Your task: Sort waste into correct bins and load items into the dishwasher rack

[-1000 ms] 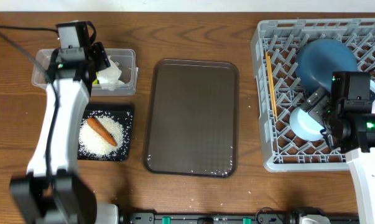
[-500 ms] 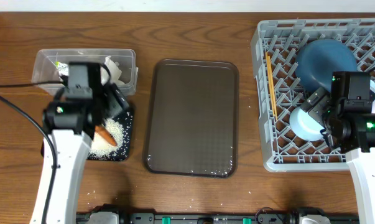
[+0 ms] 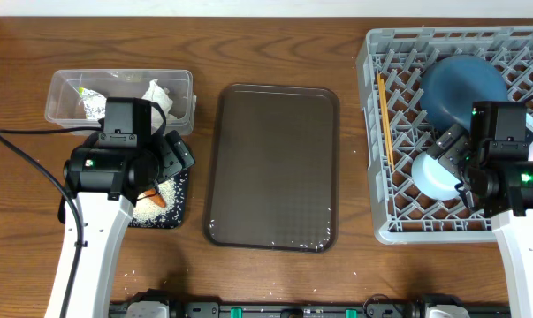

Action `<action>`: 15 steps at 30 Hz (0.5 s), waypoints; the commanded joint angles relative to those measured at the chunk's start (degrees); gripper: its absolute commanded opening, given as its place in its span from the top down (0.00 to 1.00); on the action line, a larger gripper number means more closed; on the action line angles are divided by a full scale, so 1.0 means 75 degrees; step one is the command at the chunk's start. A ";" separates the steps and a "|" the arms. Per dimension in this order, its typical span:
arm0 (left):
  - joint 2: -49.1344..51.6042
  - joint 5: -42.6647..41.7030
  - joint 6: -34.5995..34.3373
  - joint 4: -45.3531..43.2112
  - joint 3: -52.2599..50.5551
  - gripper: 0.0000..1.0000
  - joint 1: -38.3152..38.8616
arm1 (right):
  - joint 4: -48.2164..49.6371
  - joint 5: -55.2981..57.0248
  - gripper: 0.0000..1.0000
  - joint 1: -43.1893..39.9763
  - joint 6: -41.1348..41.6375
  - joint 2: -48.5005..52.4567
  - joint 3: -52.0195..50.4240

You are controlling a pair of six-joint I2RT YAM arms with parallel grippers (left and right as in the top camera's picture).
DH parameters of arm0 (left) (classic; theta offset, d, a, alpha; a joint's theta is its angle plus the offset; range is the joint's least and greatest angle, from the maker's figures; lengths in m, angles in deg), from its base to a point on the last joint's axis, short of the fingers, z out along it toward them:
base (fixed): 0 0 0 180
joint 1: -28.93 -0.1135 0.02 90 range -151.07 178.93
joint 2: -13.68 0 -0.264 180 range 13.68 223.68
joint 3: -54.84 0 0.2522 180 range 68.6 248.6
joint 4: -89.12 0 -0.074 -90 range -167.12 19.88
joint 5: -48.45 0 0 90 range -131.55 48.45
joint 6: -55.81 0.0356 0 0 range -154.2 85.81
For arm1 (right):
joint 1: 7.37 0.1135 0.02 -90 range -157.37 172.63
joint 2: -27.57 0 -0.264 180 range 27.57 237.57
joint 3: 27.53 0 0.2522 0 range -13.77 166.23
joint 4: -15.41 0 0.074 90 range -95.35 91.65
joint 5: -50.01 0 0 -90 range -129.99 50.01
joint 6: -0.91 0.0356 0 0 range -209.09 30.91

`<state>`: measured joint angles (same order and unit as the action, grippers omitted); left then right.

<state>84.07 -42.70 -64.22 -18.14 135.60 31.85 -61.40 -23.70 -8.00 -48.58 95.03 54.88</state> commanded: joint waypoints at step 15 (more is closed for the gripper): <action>-0.1011 -0.0172 0.1521 -0.0670 -0.1757 0.04 0.0044 | -0.0003 0.0079 0.01 -0.0023 -0.0070 -0.0020 0.0131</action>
<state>81.03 -43.38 -59.84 -20.37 128.15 32.00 -61.35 -23.70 -8.00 -48.58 95.03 54.88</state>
